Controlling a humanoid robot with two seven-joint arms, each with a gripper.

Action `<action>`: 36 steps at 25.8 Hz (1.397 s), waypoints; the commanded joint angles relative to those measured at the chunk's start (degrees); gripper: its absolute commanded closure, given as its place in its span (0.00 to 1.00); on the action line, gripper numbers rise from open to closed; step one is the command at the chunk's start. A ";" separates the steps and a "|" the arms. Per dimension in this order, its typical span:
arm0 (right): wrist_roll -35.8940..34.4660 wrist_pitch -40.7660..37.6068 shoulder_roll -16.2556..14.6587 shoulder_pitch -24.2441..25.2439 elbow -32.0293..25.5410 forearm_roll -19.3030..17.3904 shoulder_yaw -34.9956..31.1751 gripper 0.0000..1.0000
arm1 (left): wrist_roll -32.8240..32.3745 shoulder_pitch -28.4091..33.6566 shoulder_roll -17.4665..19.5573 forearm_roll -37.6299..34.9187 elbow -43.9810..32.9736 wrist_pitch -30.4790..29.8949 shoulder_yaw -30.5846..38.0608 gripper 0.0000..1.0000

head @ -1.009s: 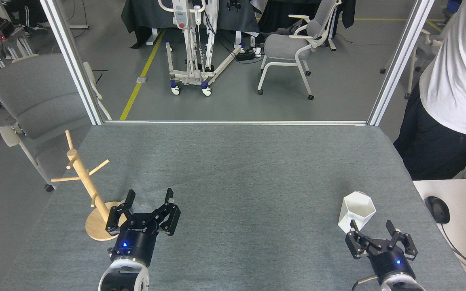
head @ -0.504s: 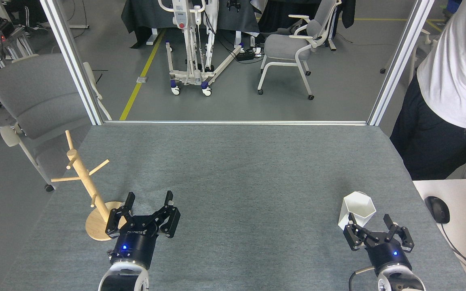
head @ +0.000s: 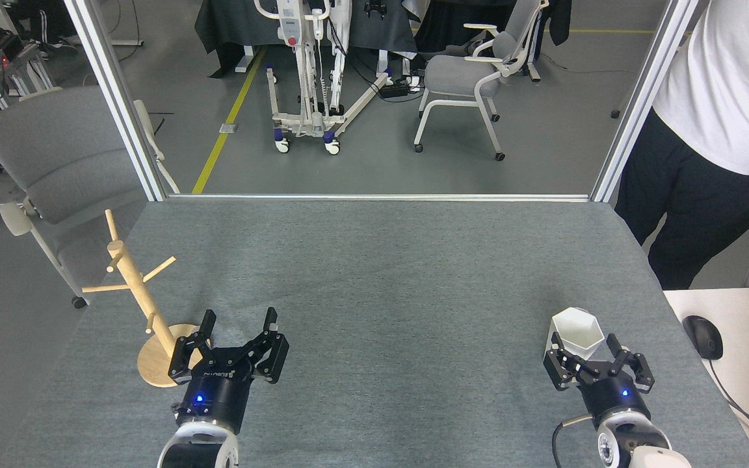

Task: Hang cup on storage rack
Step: 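Close the right gripper on the white cup rim, then lift the cup with the right gripper toward the left gripper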

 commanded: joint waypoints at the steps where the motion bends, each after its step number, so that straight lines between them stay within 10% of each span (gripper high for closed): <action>1: -0.08 0.03 0.20 -0.98 1.44 0.04 0.23 0.00 | 0.01 -0.02 -0.01 0.01 -0.07 0.01 0.00 0.01; 25: -0.25 -0.59 0.12 -5.73 7.77 0.04 1.02 0.02 | 0.01 0.69 -0.01 0.01 -0.24 -0.26 -0.09 0.01; 36: -0.34 -0.85 -0.24 -5.64 9.00 3.38 3.30 0.48 | 0.01 1.74 -0.01 -0.51 0.46 0.44 -3.60 0.01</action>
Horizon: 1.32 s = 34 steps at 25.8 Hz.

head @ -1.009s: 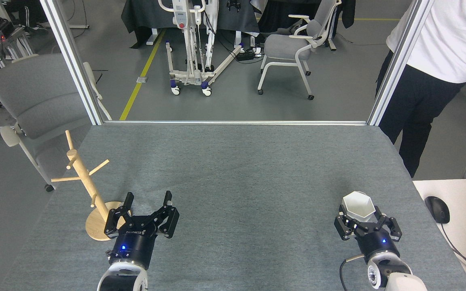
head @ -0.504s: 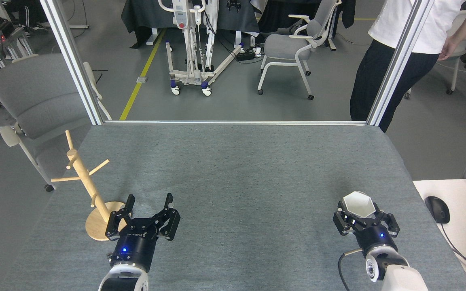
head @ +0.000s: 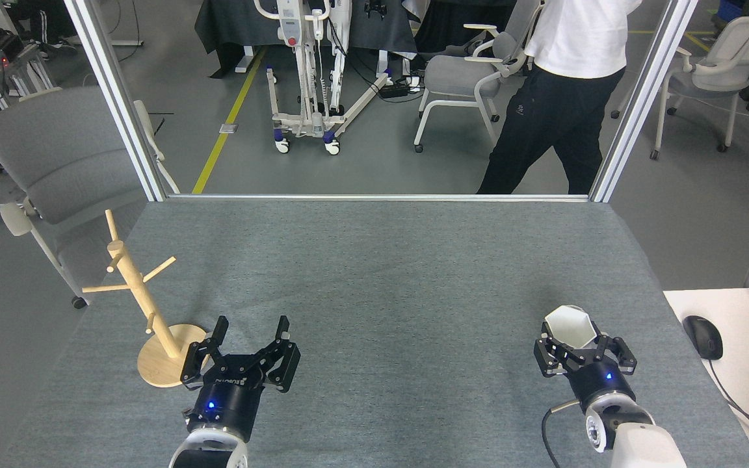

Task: Hang cup on storage rack
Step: 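Lift the cup with the right gripper toward the left gripper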

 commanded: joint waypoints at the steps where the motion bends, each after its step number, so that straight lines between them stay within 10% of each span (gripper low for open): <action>1: 1.11 0.08 -0.28 0.00 0.16 -0.08 0.85 0.50 | 0.01 0.61 0.00 -0.05 -0.03 0.23 -1.23 0.01; 8: 1.29 1.40 -0.90 -1.76 -3.89 -2.10 0.85 0.54 | 0.01 1.14 0.26 -0.22 0.06 -0.21 -1.67 0.01; 17: 5.60 17.66 -0.55 -0.79 -28.50 -6.93 1.73 0.58 | 0.10 2.63 1.67 -5.85 -0.12 -0.64 -8.00 0.01; 25: 14.82 42.88 2.00 -0.88 -41.77 -6.14 20.89 0.58 | 0.98 0.26 1.84 -16.57 2.43 -0.47 -20.74 0.01; 34: 26.69 65.12 2.27 -6.33 -43.26 -4.47 41.02 0.59 | 0.80 -9.14 0.08 -16.40 9.37 -2.05 -24.43 0.01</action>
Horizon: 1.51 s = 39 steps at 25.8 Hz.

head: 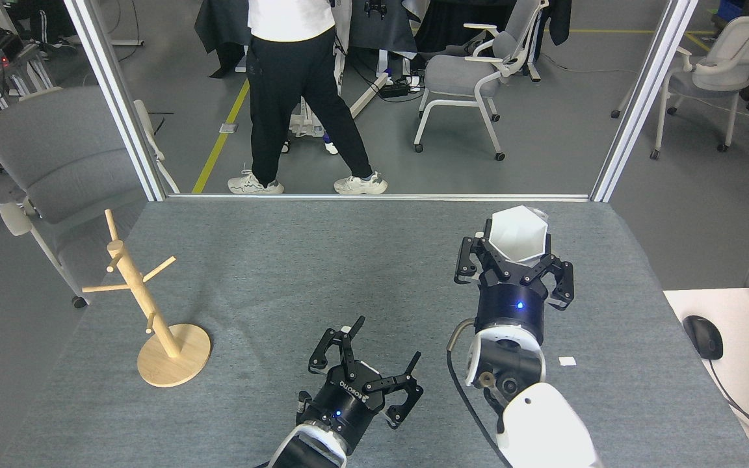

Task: Hang cup on storage rack
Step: 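Lift the cup with the right gripper toward the left gripper, then grasp the cup with the left gripper beside the right gripper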

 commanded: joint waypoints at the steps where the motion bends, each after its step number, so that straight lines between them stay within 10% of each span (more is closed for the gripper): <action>1: 5.17 5.24 0.85 -1.65 -0.14 1.30 5.11 0.59 | -0.27 -3.12 -1.45 0.11 2.38 -1.48 -0.76 0.01; 9: 16.24 3.04 4.02 -0.86 0.38 6.22 8.62 0.61 | -0.79 -8.39 -2.06 1.86 5.54 -4.29 -1.37 0.01; 34: 16.51 1.37 9.20 1.95 1.70 6.31 11.08 0.67 | -4.66 -16.04 -2.24 8.98 18.02 -3.41 -3.39 0.02; 39: 16.51 1.29 9.73 3.54 1.79 6.31 11.17 0.67 | -4.75 -16.04 -2.15 8.90 16.79 -3.06 -3.39 0.54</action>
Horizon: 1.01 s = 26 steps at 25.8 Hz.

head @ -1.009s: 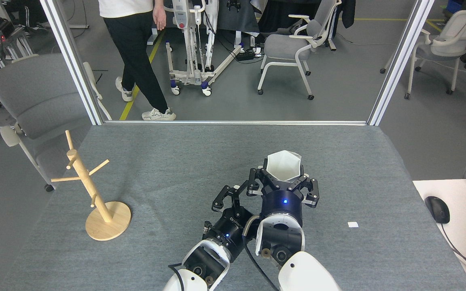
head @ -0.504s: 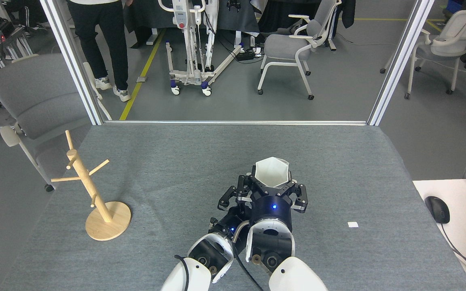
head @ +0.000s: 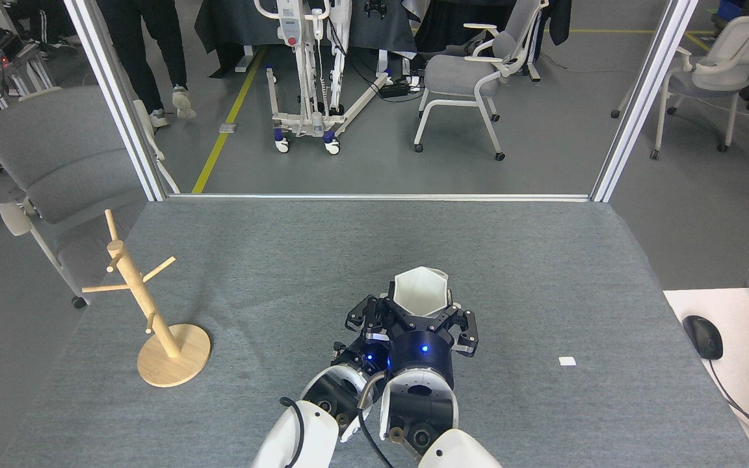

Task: Hang cup on storage rack
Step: 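Grasp the cup with the left gripper beside the right gripper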

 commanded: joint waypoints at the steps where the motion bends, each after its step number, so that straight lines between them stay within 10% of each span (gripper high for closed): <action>1: 0.78 -0.32 0.44 1.06 0.07 -0.05 0.19 0.67 | 0.09 0.09 0.23 -0.05 -1.19 -0.32 0.00 0.74; 2: 0.78 -0.32 0.44 1.15 0.07 -0.05 0.19 0.66 | 0.09 0.44 0.41 -0.05 -1.98 -1.46 0.00 1.00; 6: 0.78 -0.41 0.62 1.15 0.24 -0.14 0.10 0.57 | 0.09 0.53 0.41 -0.14 -2.86 -3.92 0.26 1.00; 12: 0.43 -2.08 0.71 1.06 2.44 -0.14 -0.34 0.02 | 0.09 0.62 0.58 -0.05 -2.60 -4.19 1.40 1.00; 26: -28.14 -6.04 1.68 0.97 2.09 -1.81 -2.18 0.01 | 0.09 3.08 1.02 -0.14 -3.12 -4.45 2.11 1.00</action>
